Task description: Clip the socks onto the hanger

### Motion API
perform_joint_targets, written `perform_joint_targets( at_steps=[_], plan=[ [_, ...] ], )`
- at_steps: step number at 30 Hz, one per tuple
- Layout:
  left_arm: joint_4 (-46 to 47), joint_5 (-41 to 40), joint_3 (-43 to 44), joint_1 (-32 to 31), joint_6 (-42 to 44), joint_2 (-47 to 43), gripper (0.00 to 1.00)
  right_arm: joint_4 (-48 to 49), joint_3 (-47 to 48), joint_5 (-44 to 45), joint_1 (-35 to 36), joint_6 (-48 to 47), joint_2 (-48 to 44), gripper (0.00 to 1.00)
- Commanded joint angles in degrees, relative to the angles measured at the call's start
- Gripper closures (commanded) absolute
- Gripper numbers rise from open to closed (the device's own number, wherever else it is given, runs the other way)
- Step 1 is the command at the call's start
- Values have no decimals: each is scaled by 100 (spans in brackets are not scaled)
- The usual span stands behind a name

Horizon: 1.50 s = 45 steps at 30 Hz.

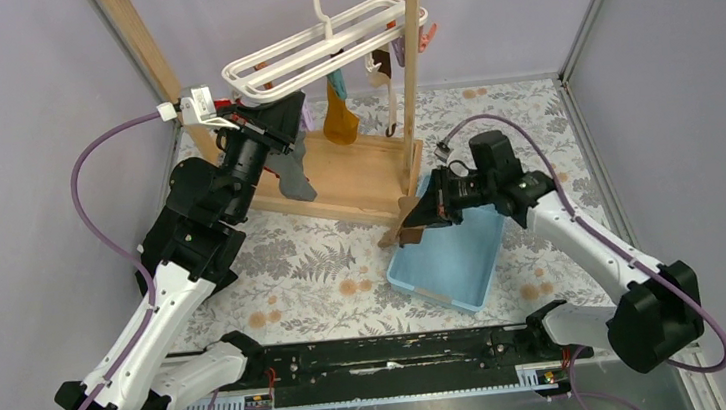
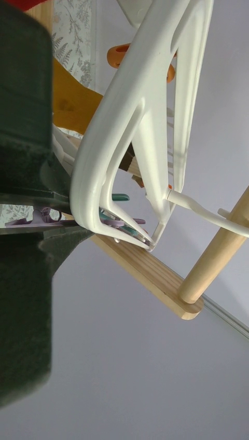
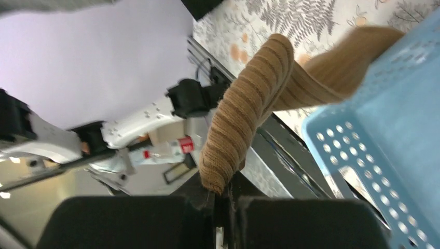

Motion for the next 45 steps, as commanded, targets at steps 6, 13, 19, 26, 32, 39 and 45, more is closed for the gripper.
perform_joint_targets(
  at_steps=[6, 13, 19, 26, 32, 39, 45],
  plan=[
    [-93, 188, 22, 15, -85, -86, 100, -301, -341, -1976, 128, -526, -783, 100],
    [-113, 240, 82, 15, -93, -53, 100, 10032, -1288, -1969, 130, 6297, -188, 100],
    [-127, 228, 59, 22, -87, -115, 100, 5701, -982, -971, -529, 2571, -118, 100],
    [-186, 192, 96, 24, -47, -178, 100, -3917, 2621, 5109, -609, -4141, -802, 100],
    [37, 390, -3, 42, -249, -49, 100, -5015, 3017, 7701, -507, -4628, -703, 100],
    [-86, 366, 45, 50, -186, -124, 100, -6216, 3454, 5355, -79, -4454, 82, 100],
    [-143, 198, 37, 59, -64, -276, 100, -4300, 3168, 36, 146, -3818, -102, 100]
  ],
)
